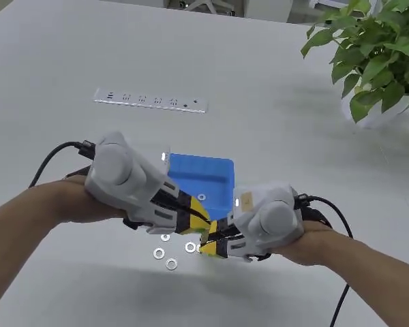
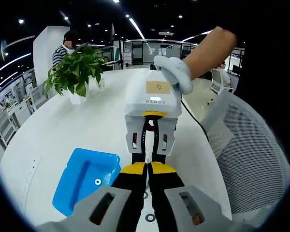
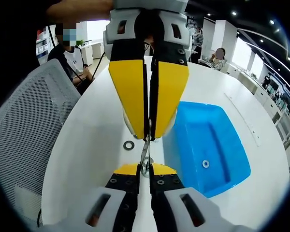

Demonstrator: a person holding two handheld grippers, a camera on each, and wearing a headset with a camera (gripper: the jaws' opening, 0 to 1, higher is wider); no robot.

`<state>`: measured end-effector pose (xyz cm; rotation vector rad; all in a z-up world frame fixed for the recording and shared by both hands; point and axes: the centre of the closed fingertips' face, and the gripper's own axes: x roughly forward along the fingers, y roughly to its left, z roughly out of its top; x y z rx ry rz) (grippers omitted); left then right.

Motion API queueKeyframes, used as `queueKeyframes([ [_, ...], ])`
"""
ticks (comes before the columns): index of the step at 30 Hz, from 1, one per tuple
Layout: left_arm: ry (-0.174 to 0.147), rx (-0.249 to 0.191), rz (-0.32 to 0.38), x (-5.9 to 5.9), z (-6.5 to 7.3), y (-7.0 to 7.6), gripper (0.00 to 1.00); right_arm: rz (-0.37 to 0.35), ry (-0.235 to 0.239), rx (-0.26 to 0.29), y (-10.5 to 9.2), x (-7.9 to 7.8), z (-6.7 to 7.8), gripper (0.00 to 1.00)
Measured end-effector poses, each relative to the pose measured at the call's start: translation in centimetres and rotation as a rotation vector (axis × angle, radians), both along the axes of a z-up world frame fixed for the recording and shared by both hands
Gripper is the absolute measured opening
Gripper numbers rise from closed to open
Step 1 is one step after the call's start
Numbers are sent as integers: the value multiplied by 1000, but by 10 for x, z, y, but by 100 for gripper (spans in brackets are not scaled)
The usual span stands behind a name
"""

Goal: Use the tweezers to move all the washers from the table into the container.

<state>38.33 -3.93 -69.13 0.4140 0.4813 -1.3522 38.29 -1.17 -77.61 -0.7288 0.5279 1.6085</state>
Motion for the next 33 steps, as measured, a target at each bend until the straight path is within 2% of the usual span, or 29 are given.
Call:
queueKeyframes([
  [8,1,9,1,0,-1,-1,6,-13,6,7,0,0,0,8],
  [14,8,14,6,-1,-1,2,11,-17,8,5,-1,0,0,8],
  [19,14,-2,32,0,2,6,21,-19,3,5,-3,0,1,8],
  [21,28,-8,49,1,2,8,26,-20,1,5,-4,0,3,8],
  [23,24,-10,59,1,1,12,30,-21,-1,7,-5,0,4,9],
  [29,52,-27,111,-1,1,19,38,-23,-6,12,-7,-2,10,9],
  [33,71,-58,150,-3,4,23,45,-29,-10,23,-7,-2,18,9],
])
